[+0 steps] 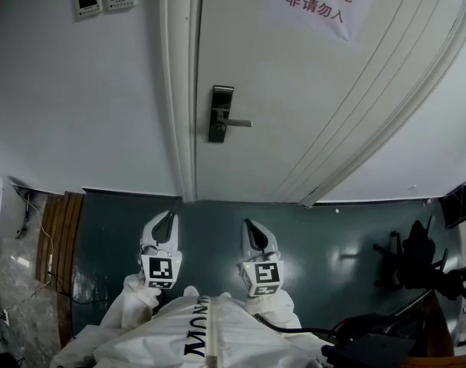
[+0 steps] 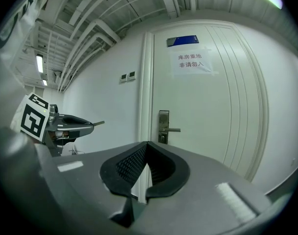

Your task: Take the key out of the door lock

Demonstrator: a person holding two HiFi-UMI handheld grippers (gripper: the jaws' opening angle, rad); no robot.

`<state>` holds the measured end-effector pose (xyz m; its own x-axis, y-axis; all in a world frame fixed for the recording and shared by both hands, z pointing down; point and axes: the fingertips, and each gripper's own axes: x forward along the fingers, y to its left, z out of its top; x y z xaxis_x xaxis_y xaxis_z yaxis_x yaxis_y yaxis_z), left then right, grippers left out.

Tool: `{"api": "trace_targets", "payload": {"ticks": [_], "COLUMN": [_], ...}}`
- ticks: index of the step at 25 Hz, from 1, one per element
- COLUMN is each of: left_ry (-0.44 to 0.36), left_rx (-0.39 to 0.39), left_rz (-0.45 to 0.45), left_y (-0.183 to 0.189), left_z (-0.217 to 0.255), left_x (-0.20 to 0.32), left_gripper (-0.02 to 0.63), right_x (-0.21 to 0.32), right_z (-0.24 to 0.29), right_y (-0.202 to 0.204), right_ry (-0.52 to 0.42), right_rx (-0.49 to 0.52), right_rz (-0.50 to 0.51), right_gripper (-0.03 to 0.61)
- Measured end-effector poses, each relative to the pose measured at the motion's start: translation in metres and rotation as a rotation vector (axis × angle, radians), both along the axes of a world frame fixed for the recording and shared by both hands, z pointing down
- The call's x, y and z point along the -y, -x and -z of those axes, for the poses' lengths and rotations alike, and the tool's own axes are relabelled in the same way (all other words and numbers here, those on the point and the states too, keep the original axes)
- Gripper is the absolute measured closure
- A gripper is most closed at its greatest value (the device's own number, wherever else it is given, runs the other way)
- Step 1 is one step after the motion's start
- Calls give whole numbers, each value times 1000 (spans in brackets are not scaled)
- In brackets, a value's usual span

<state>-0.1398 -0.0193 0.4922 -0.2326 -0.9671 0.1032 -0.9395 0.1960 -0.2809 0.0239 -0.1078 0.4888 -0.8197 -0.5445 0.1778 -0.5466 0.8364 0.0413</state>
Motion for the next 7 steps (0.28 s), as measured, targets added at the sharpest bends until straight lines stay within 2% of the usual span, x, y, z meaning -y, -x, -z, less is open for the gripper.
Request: {"api": "trace_targets", "payload": {"ticks": [7], "left_ry": [1], "left_rx": [5], "left_rz": [-16], "left_y": [-26], "left_z": [0], "left_x": [13], "left_gripper": [592], "right_x": [8], "right_z": [-2], "right_y": [-24], "right_ry": [-1], "right_rx": [3], "right_rz": [-9], "right_gripper": [580]}}
